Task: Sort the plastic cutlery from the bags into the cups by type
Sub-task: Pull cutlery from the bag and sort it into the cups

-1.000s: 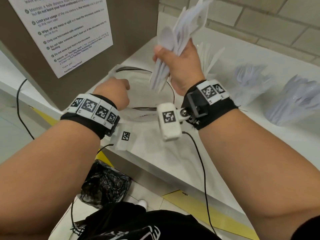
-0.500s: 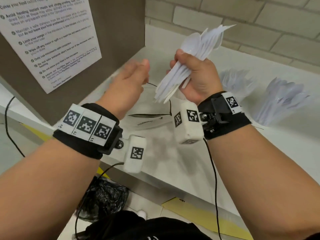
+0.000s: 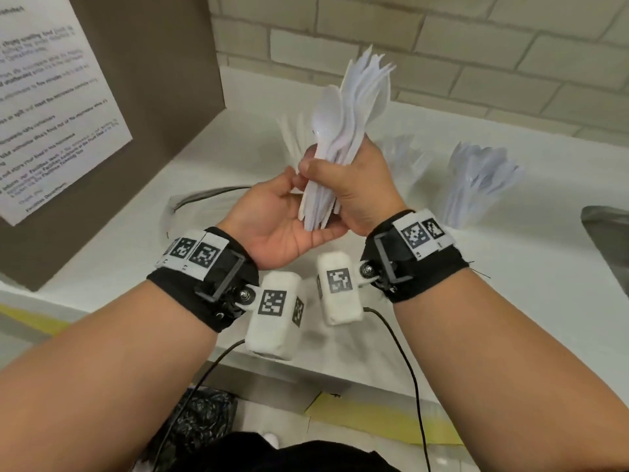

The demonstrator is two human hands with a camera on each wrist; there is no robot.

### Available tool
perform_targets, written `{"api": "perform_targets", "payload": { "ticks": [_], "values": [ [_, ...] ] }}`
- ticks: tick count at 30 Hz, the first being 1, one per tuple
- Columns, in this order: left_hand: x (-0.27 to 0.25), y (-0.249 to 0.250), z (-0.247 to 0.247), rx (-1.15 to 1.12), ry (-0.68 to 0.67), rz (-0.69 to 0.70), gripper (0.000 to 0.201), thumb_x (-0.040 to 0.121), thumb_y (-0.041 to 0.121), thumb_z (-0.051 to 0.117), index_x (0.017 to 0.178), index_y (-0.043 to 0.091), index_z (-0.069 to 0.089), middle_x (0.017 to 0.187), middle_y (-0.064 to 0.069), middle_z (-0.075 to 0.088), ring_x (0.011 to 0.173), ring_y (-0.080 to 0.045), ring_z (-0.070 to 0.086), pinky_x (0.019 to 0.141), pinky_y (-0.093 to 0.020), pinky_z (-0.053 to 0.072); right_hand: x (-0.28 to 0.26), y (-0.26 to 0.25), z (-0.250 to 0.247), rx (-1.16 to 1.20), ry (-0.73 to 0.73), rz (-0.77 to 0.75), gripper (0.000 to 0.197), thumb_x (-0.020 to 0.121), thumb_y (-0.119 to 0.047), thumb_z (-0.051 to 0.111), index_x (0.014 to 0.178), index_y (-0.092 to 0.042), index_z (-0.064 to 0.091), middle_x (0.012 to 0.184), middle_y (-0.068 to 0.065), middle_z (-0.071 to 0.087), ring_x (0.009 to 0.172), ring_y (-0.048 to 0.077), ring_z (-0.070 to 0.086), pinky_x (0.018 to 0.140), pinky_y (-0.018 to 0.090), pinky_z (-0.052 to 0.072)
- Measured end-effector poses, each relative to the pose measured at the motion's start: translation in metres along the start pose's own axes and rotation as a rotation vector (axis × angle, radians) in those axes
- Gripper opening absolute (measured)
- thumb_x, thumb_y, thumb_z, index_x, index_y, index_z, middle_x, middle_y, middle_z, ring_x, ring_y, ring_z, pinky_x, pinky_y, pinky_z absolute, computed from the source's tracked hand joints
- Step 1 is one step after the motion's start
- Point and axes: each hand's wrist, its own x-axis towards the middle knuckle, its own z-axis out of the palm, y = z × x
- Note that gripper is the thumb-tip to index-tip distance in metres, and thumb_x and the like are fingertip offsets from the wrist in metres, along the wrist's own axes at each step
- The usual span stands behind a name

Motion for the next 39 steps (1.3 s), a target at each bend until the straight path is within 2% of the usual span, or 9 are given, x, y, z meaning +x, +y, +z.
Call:
{"api": "perform_targets", "payload": {
  "ticks": [7,11,14,18,22,25,30,35,39],
  "values": [
    [0.001,-0.004,0.003,0.452,-0.016,0.123,0.068,0.092,0.065,0.033,0.139,0.019,0.049,0.106,-0.005,0.060,0.112,-0.031,0.051,0.097,-0.047,0.044,-0.011,0.005,-0.016,-0.054,-0.049,0.061,0.023,0.075,0.010,0.062,0.096,0.001,0.057,0.070,0.010,0.062,0.064,0.024,0.062,0.061,0.035,0.053],
    [0.001,-0.003,0.015,0.676,0.020,0.257,0.053,0.078,0.027,0.068,0.128,0.019,0.053,0.125,-0.015,0.062,0.116,-0.030,0.060,0.098,-0.046,0.045,-0.020,0.012,-0.011,-0.273,-0.200,0.053,0.031,0.074,0.015,0.061,0.100,-0.002,0.060,0.078,0.004,0.065,0.076,0.017,0.065,0.063,0.029,0.053],
    [0.003,-0.010,0.020,0.744,0.152,0.333,0.038,0.079,0.023,0.072,0.115,0.024,0.060,0.102,-0.004,0.071,0.098,-0.021,0.069,0.076,-0.042,0.056,-0.024,0.013,-0.005,-0.431,-0.240,0.064,0.035,0.071,0.017,0.063,0.084,-0.015,0.061,0.065,-0.007,0.063,0.066,0.008,0.063,0.059,0.025,0.053],
    [0.003,-0.016,0.017,0.656,0.253,0.415,0.016,0.089,0.017,0.064,0.104,0.014,0.067,0.087,-0.002,0.073,0.073,-0.012,0.070,0.045,-0.019,0.046,-0.026,0.015,-0.002,-0.409,-0.204,0.129,0.046,0.062,0.022,0.069,0.098,-0.004,0.059,0.080,0.008,0.067,0.073,0.018,0.067,0.063,0.036,0.060],
    [0.000,-0.010,0.009,0.488,0.264,0.366,0.020,0.091,0.018,0.060,0.105,0.006,0.068,0.108,-0.008,0.073,0.099,-0.024,0.070,0.072,-0.040,0.057,-0.023,0.013,-0.010,-0.669,-0.327,0.217,0.035,0.067,-0.012,0.082,0.098,-0.007,0.068,0.090,0.011,0.074,0.087,0.022,0.071,0.085,0.044,0.057],
    [-0.005,-0.003,-0.001,0.351,0.274,0.375,0.019,0.090,0.015,0.060,0.103,0.001,0.061,0.096,-0.012,0.073,0.097,-0.032,0.070,0.083,-0.050,0.056,-0.018,0.000,-0.027,-0.727,-0.209,0.306,0.045,0.068,-0.047,0.081,0.083,-0.007,0.066,0.083,0.002,0.074,0.082,0.019,0.072,0.080,0.038,0.060],
    [-0.005,-0.014,-0.009,0.353,0.269,0.353,0.009,0.092,0.014,0.060,0.083,0.009,0.060,0.064,-0.003,0.059,0.059,-0.019,0.060,0.069,-0.038,0.056,-0.008,-0.022,-0.026,-0.529,0.052,0.006,0.020,0.085,-0.026,0.071,0.078,-0.018,0.054,0.072,-0.007,0.059,0.065,0.010,0.063,0.063,0.031,0.055],
    [-0.001,-0.021,-0.007,0.462,0.210,0.351,0.011,0.089,0.008,0.063,0.100,0.009,0.064,0.078,-0.005,0.066,0.070,-0.018,0.064,0.071,-0.037,0.056,-0.002,-0.017,-0.019,-1.054,-0.119,-0.078,0.018,0.091,-0.034,0.060,0.100,-0.022,0.070,0.105,-0.007,0.055,0.080,-0.001,0.051,0.083,0.020,0.043],
    [0.001,-0.022,-0.007,0.455,0.121,0.335,0.031,0.083,0.007,0.062,0.115,0.009,0.062,0.098,-0.013,0.067,0.080,-0.023,0.068,0.082,-0.045,0.056,-0.004,-0.011,-0.015,-1.105,-0.168,-0.024,0.031,0.095,-0.038,0.053,0.101,-0.013,0.071,0.102,-0.001,0.060,0.078,0.003,0.053,0.073,0.012,0.040]
  ]
}}
